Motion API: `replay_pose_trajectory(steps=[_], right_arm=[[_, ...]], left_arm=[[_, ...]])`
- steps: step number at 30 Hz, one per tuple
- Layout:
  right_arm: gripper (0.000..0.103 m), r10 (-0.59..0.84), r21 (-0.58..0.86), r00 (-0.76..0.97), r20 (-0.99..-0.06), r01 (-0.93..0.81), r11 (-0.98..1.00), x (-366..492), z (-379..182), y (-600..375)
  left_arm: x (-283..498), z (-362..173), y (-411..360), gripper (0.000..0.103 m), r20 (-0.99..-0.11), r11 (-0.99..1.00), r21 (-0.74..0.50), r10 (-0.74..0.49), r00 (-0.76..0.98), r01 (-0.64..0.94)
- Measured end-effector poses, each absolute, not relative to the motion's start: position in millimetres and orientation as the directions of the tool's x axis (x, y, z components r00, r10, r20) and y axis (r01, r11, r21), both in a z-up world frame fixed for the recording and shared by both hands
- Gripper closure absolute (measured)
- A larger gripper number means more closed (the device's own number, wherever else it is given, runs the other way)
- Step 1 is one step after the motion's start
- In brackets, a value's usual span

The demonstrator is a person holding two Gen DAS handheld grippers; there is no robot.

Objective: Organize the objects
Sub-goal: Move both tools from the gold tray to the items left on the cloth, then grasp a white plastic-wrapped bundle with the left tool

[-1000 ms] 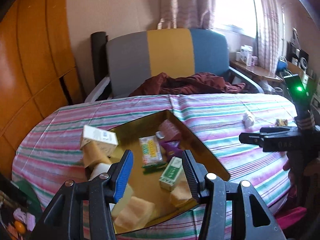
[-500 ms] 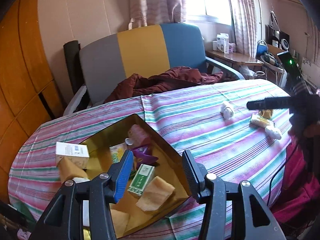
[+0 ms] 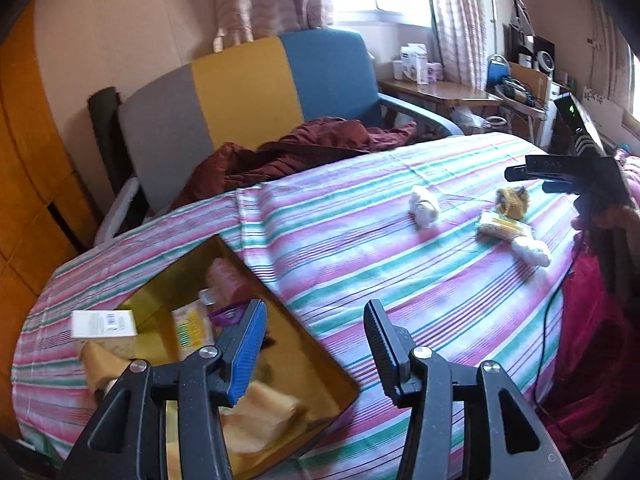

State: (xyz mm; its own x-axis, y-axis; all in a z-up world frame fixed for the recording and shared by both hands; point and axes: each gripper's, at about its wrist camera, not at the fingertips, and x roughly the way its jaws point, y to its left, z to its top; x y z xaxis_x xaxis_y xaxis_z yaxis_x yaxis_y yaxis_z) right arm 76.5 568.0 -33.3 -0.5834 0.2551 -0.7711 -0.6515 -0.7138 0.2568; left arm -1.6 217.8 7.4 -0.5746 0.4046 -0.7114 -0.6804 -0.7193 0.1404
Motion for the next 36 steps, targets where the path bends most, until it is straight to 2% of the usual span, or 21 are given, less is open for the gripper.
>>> replay_pose_trajectory(steps=[9, 18, 27, 36], right_arm=[[0.0, 0.241, 0.367, -0.53, -0.813, -0.787, -0.496, 120, -55, 621], [0.0, 0.173, 0.399, -0.534, -0.828, -0.777, -0.487, 121, -63, 623], [0.0, 0.145, 0.431, -0.556, -0.819, -0.761, -0.485, 120, -62, 621], [0.0, 0.141, 0.45, -0.55, -0.823, -0.783, -0.428, 123, -72, 633]], left_arm=[[-13, -1, 290, 0.052, -0.756, -0.645, 0.04, 0.48, -0.446, -0.763], [-34, -32, 361, 0.052, -0.821, -0.597, -0.052, 0.482, -0.306, -0.801], [-81, -55, 410, 0.052, -0.843, -0.601, -0.16, 0.496, -0.208, -0.783], [-115, -80, 465, 0.052, -0.847, -0.601, -0.136, 0.484, -0.223, -0.788]])
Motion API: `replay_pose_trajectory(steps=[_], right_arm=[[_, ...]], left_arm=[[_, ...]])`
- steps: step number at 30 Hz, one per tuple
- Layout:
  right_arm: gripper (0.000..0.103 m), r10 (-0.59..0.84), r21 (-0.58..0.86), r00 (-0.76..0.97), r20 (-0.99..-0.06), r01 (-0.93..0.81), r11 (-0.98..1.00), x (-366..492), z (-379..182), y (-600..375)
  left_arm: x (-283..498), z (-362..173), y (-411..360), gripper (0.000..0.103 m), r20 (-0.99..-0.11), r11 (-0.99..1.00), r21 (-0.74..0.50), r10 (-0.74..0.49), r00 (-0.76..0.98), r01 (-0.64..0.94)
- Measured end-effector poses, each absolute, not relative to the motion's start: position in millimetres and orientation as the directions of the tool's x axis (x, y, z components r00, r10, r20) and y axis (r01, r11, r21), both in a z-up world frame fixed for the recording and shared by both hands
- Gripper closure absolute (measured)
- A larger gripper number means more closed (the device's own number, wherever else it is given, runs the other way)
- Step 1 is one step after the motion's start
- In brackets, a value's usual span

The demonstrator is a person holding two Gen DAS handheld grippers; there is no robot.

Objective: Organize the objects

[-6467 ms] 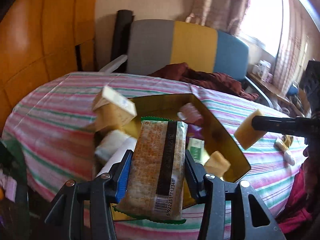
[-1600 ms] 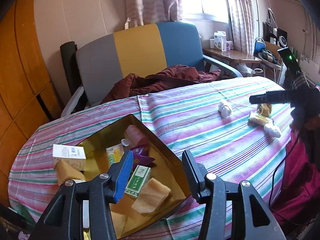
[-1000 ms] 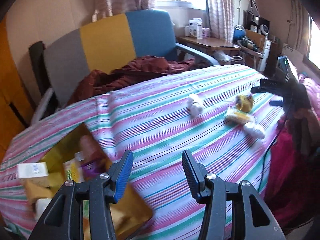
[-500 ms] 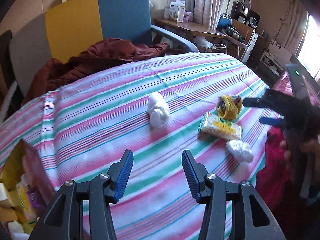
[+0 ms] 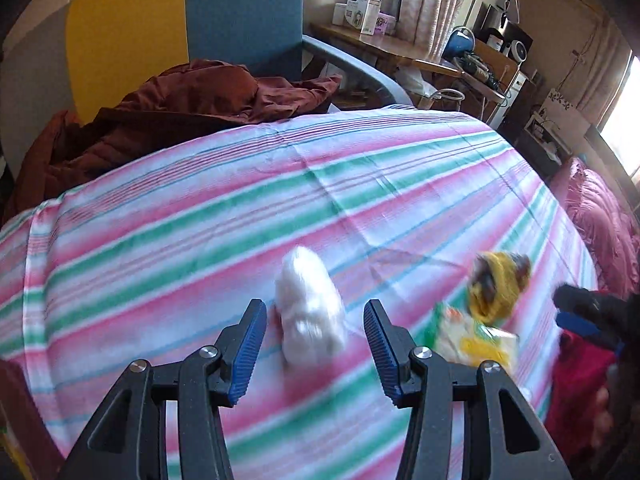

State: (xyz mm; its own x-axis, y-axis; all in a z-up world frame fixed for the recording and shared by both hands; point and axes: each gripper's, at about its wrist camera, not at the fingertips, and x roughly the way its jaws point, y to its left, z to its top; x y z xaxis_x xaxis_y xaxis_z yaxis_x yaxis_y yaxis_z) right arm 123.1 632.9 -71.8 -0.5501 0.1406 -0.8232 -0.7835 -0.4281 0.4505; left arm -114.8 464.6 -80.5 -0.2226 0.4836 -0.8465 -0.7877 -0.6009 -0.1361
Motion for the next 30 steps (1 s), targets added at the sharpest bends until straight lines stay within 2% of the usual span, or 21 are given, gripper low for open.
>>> replay_pose_trajectory(steps=[7, 11, 13, 30], right_arm=[[0.0, 0.126, 0.432, -0.527, -0.84, -0.792, -0.431, 116, -80, 636], [0.0, 0.106, 0.424, -0.525, -0.845, -0.776, -0.466, 114, -81, 636], [0.0, 0.095, 0.421, -0.522, -0.848, -0.771, -0.479, 111, -82, 635], [0.0, 0.026, 0.397, -0.491, -0.871, -0.734, -0.552, 97, -89, 623]], left_arm=[[-135, -106, 491, 0.052, -0.872, -0.597, -0.109, 0.441, -0.212, -0.795], [-135, -120, 491, 0.068, -0.872, -0.595, -0.086, 0.432, -0.228, -0.799], [-131, -121, 486, 0.07, -0.863, -0.578, -0.072, 0.445, -0.24, -0.813], [-67, -122, 418, 0.071, -0.871, -0.605, -0.077, 0.428, -0.243, -0.793]])
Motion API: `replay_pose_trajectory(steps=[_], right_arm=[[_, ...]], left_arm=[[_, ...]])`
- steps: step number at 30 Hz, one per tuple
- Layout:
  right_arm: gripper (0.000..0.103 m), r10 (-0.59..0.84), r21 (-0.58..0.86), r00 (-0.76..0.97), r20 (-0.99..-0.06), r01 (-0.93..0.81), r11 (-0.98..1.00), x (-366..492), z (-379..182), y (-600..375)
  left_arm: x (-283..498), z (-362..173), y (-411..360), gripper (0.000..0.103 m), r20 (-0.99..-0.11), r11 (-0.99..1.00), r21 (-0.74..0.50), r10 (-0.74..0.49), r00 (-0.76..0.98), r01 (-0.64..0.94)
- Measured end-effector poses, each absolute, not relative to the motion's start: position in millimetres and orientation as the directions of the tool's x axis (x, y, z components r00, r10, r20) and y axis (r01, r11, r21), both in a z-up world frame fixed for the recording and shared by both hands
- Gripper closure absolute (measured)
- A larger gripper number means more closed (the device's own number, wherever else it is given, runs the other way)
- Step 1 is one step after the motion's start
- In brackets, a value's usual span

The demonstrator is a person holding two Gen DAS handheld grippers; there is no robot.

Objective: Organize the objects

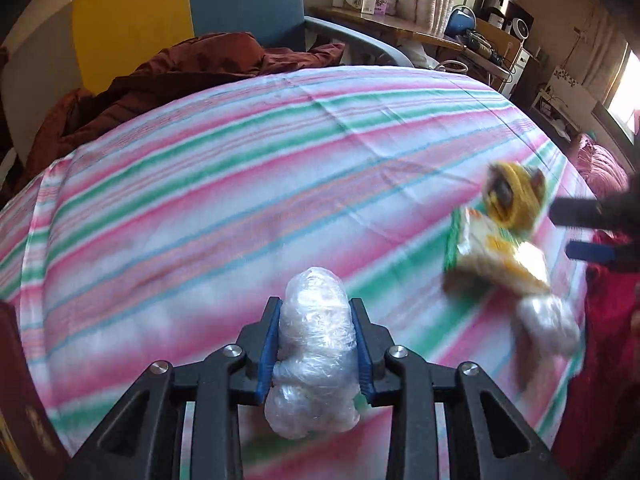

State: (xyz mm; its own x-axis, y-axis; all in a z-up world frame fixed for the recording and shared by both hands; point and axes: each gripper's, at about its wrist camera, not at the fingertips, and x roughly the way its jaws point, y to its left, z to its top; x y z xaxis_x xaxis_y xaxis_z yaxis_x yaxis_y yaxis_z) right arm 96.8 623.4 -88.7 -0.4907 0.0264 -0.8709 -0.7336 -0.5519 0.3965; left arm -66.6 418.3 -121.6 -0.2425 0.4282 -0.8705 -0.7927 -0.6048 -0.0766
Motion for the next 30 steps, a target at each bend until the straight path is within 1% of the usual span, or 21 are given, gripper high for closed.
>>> replay_pose_trajectory(steps=[10, 17, 18, 19, 20, 21, 22, 24, 26, 30], right_arm=[[0.0, -0.041, 0.337, -0.405, -0.913, -0.695, -0.635, 85, -100, 594], [0.001, -0.033, 0.265, -0.335, -0.941, -0.675, -0.689, 81, -100, 564], [0.005, -0.032, 0.255, -0.324, -0.945, -0.675, -0.692, 81, -101, 560], [0.013, -0.029, 0.245, -0.315, -0.949, -0.674, -0.697, 82, -103, 557], [0.017, -0.013, 0.22, -0.299, -0.954, -0.673, -0.706, 82, -104, 554], [0.026, 0.023, 0.174, -0.276, -0.961, -0.666, -0.726, 82, -102, 549], [0.039, 0.036, 0.153, -0.265, -0.964, -0.657, -0.738, 82, -101, 545], [0.049, 0.018, 0.168, -0.279, -0.96, -0.63, -0.758, 83, -98, 537], [0.052, 0.013, 0.173, -0.287, -0.958, -0.611, -0.773, 84, -96, 529], [0.053, -0.001, 0.195, -0.318, -0.948, -0.58, -0.791, 83, -92, 514]], left_arm=[[-34, -119, 375, 0.071, -0.873, -0.608, -0.074, 0.422, -0.243, -0.791], [-24, -116, 355, 0.071, -0.869, -0.606, -0.102, 0.441, -0.226, -0.789], [-24, -116, 352, 0.071, -0.867, -0.607, -0.114, 0.447, -0.219, -0.786], [-23, -115, 349, 0.071, -0.865, -0.607, -0.125, 0.454, -0.213, -0.785], [-22, -114, 346, 0.071, -0.863, -0.605, -0.138, 0.463, -0.205, -0.784], [-22, -113, 342, 0.071, -0.858, -0.602, -0.159, 0.477, -0.192, -0.783], [-21, -112, 338, 0.071, -0.852, -0.596, -0.185, 0.493, -0.174, -0.781], [-19, -107, 326, 0.071, -0.83, -0.58, -0.246, 0.54, -0.141, -0.776], [-14, -98, 319, 0.071, -0.807, -0.562, -0.265, 0.575, -0.139, -0.784], [-3, -76, 301, 0.071, -0.768, -0.533, -0.286, 0.625, -0.142, -0.796]])
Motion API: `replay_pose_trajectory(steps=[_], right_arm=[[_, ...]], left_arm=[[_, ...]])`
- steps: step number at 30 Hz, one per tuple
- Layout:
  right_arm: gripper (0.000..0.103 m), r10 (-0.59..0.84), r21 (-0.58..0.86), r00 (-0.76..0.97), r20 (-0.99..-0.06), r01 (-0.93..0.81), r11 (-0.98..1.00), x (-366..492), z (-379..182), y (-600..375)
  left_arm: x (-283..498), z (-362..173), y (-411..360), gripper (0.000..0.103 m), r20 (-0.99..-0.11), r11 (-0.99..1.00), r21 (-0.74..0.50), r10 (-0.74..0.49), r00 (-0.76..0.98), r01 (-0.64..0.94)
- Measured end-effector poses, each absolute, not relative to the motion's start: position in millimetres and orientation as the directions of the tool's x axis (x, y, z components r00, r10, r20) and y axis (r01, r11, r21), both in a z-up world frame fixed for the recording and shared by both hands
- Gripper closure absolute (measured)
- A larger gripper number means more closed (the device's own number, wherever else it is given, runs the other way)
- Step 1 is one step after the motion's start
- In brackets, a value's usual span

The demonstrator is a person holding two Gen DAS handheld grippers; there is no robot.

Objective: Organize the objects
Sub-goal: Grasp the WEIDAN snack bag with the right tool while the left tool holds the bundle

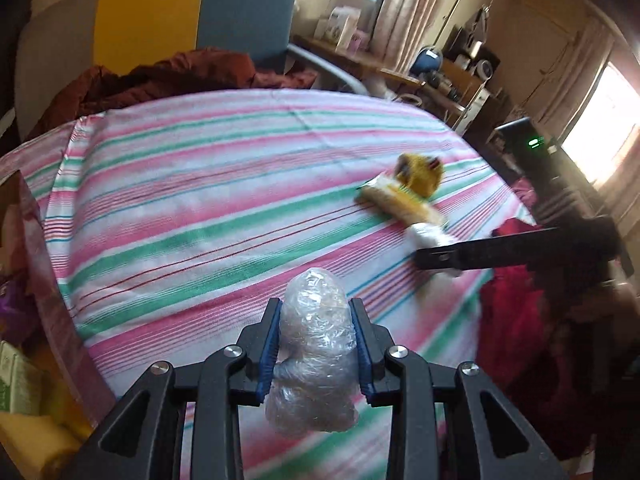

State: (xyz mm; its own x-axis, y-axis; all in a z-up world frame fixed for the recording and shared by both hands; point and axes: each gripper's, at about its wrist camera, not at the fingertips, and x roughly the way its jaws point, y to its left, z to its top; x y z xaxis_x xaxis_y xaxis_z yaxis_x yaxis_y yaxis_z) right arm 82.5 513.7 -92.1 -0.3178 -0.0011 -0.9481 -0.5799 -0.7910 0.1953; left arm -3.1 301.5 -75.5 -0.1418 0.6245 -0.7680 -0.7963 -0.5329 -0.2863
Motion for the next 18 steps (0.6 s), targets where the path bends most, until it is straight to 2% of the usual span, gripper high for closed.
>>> replay_pose_trajectory(steps=[8, 14, 17, 18], right_arm=[[0.053, -0.026, 0.232, -0.376, -0.926, -0.514, -0.826, 73, -82, 490], [0.052, -0.01, 0.206, -0.353, -0.936, -0.523, -0.827, 77, -93, 492], [0.045, 0.007, 0.221, -0.377, -0.926, -0.558, -0.8, 80, -89, 505], [0.032, 0.001, 0.24, -0.39, -0.921, -0.57, -0.786, 82, -87, 510]], left_arm=[[-1, -38, 272, 0.071, -0.702, -0.529, -0.35, 0.695, -0.158, -0.773], [0, -31, 263, 0.071, -0.694, -0.541, -0.342, 0.696, -0.181, -0.769], [2, -32, 264, 0.071, -0.698, -0.538, -0.343, 0.695, -0.175, -0.77], [3, -33, 264, 0.071, -0.699, -0.536, -0.343, 0.694, -0.172, -0.771]])
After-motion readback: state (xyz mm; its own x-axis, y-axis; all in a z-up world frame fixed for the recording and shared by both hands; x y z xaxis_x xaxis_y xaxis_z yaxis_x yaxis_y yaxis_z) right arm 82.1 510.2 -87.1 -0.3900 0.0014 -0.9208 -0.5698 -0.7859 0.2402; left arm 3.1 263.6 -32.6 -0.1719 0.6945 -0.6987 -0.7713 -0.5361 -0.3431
